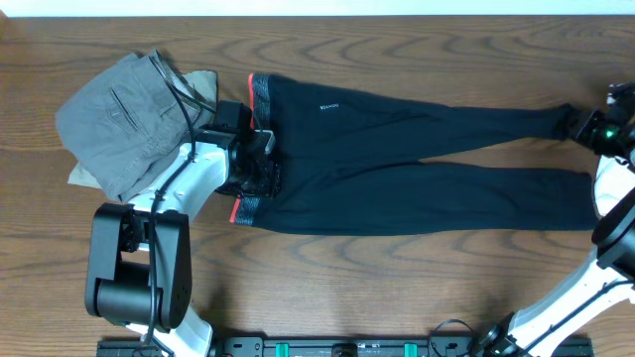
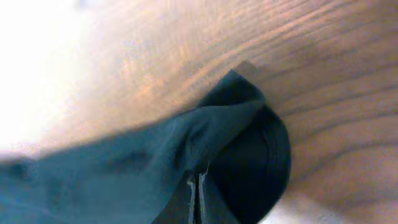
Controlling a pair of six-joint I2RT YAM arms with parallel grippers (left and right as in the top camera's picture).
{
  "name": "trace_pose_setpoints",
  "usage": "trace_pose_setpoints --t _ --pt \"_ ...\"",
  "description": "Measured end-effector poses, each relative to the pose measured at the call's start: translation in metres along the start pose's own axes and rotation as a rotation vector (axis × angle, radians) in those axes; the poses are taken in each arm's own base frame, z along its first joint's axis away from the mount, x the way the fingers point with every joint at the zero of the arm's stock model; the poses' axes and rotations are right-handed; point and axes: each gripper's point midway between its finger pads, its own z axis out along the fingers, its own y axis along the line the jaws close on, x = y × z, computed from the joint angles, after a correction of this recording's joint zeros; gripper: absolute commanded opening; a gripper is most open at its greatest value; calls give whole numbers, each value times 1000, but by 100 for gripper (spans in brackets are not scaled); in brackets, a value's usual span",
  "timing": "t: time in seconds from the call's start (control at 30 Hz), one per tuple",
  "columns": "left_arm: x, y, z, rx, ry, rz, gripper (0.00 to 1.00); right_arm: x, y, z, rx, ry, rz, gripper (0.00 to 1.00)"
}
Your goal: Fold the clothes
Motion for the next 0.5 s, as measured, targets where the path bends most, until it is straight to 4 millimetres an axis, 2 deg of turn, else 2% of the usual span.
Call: trace_pose_setpoints --t 0.13,0.27,0.5 --pt "0 0 0 0 0 0 62 -26 5 -26 -23 -83 169 1" --pt "0 0 0 0 0 0 62 -56 4 -48 -38 -191 244 1" --pt "0 0 0 0 0 0 62 -64 -14 -53 42 -242 360 4"
